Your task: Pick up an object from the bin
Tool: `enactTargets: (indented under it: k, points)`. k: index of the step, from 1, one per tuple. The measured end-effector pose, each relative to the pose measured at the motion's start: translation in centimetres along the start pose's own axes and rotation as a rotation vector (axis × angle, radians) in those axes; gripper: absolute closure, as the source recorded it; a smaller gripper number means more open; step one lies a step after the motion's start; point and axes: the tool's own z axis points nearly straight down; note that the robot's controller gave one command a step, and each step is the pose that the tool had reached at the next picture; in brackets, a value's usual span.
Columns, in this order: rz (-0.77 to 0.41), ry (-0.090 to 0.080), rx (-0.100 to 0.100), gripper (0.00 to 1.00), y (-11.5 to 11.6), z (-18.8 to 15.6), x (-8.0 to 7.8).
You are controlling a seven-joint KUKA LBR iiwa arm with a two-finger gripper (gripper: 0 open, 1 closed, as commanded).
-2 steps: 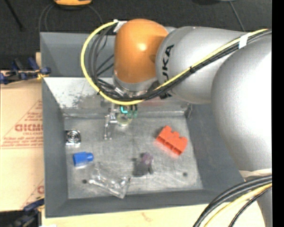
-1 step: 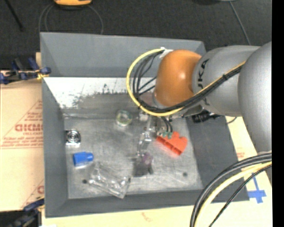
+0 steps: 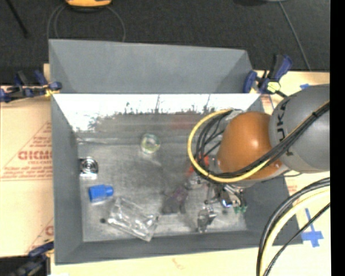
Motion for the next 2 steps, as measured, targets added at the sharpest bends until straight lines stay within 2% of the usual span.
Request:
enactTargets:
  k: [1, 2]
  points:
    - [-0.162, -0.016, 0.004, 0.0, 4.17, 1.08, -2.11]
    - [-0.159, -0.015, 0.001, 1.0, 4.3, 0.96, -2.13]
